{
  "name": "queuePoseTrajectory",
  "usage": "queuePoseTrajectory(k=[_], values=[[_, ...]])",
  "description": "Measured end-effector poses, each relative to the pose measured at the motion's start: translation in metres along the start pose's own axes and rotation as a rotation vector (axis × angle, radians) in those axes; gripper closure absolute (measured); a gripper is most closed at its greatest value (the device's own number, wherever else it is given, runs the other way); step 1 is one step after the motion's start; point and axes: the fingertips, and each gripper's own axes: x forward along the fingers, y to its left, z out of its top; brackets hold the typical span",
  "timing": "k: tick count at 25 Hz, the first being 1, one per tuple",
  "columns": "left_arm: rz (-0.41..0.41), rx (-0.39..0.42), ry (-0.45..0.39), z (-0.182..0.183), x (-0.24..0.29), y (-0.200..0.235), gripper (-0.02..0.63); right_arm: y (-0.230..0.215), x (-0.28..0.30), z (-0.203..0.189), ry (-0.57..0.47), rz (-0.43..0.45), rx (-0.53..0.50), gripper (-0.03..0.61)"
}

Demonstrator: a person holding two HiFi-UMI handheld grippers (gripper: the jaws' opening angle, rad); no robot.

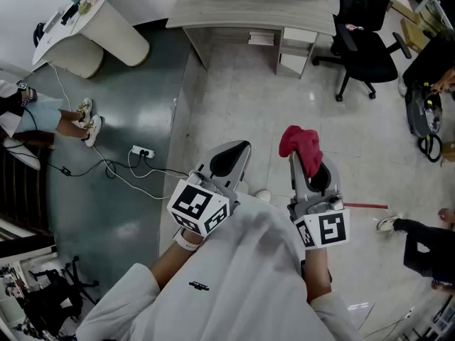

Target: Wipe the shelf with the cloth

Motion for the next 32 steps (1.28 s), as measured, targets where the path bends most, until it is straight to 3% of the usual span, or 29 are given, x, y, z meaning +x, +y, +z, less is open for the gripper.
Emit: queuePoseTrajectory(k=[8, 13, 17, 26, 32], values=[[-0.064, 0.019, 0.012, 0.002, 0.009, -0.034, 0.612, -0.01, -0.036, 0.003, 0.003, -0.064, 0.009, 0.476], [-0.117, 0.037, 0.049, -0.015, 0.022, -0.061, 0.612, -0.02, -0.071, -0.009, -0.023, -0.109, 0.06, 0.476], [-0.113, 0.037, 0.058, -0.015, 0.027, -0.065, 0.612, -0.031, -0.078, -0.015, -0.004, -0.14, 0.076, 0.476], [-0.08, -0.006, 0.069, -0.022, 0.055, -0.034, 0.612, -0.058, -0.034, -0.02, 0.034, -0.125, 0.073, 0.476], [-0.079, -0.041, 0.04, 0.003, 0.103, 0.003, 0.612, -0.08, 0.025, -0.018, 0.078, -0.085, 0.066, 0.476]])
